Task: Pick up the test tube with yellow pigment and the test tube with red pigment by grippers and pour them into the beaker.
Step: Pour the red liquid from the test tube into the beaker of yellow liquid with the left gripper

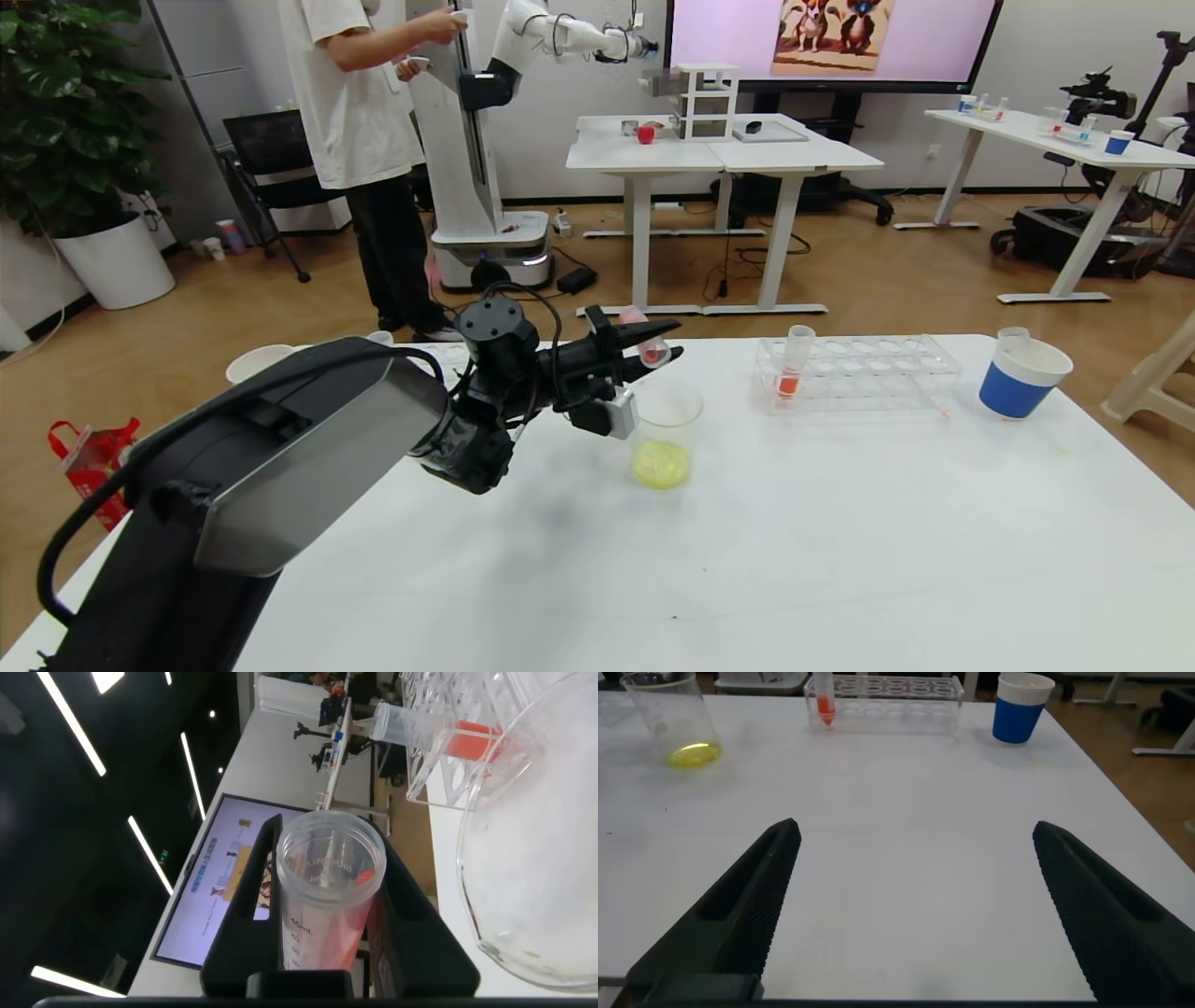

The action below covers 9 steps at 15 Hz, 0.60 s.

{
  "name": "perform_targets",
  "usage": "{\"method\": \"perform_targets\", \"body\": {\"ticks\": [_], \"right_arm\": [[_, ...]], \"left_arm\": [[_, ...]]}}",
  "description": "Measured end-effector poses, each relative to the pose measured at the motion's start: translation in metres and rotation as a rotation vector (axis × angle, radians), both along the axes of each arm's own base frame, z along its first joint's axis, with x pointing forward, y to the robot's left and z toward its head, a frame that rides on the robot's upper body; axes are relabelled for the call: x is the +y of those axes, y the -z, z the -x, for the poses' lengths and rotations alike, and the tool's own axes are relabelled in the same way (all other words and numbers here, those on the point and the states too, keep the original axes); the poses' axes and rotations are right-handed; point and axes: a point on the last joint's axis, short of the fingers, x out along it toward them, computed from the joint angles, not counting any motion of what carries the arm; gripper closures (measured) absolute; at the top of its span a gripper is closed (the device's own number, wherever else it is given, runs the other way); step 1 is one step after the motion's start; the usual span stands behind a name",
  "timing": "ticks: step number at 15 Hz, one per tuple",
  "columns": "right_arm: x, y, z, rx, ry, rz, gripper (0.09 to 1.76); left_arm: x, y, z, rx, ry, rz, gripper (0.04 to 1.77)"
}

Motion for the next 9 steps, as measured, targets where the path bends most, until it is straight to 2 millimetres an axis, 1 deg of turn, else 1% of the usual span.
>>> {"method": "perform_targets", "body": {"ticks": [5,9], "right_arm": [[0.0,0.0,0.0,0.0,0.0,0.0,0.11],[0.0,0.0,0.0,-0.001,0.0,0.0,0.11]], "left_arm": [[0.0029,0.0022,-0.0021,-0.035,-0.021,-0.013,1.3],[0.0017,-0.0002,-0.001,-0.077,-0.027,-0.023,1.3]]}}
